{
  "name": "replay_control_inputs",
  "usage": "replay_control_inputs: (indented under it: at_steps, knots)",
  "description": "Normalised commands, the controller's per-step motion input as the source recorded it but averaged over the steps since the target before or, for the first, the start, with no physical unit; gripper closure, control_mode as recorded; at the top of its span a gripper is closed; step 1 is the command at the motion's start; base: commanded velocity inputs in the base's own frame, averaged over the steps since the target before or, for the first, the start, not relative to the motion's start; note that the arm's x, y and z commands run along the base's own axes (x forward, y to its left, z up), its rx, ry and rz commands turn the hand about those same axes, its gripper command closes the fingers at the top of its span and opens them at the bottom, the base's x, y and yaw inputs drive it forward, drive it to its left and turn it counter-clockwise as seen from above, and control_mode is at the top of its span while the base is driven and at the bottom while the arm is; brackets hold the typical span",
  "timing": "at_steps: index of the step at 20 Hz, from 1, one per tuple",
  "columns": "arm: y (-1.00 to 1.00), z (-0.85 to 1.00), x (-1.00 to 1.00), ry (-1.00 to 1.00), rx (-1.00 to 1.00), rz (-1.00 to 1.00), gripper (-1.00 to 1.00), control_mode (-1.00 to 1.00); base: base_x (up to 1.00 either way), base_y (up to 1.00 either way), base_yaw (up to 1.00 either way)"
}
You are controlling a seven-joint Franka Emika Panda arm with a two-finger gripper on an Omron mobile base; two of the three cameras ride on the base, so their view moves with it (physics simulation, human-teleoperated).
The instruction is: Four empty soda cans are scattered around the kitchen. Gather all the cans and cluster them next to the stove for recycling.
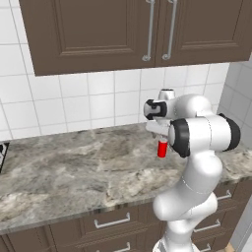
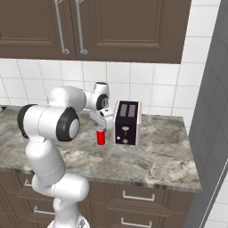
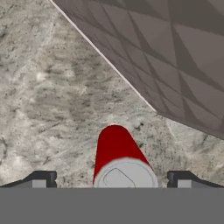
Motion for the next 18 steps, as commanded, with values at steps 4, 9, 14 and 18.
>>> replay_control_inputs:
  at_steps: [4,9,14,18]
  knots:
    - [0.00,-0.20,0.00,-0.02,0.00,0.00,-1.00,-1.00,0.00,0.00,0.00]
    - [-0.03,-0.28,0.00,-0.02,0.00,0.00,-1.00,-1.00,0.00,0.00,0.00]
    - [0.00,-0.09,0.00,0.00,0.00,0.00,-1.00,-1.00,0.00,0.00,0.00]
    - [-0.02,-0.02,0.00,0.00,0.00,0.00,-1.00,-1.00,0.00,0.00,0.00]
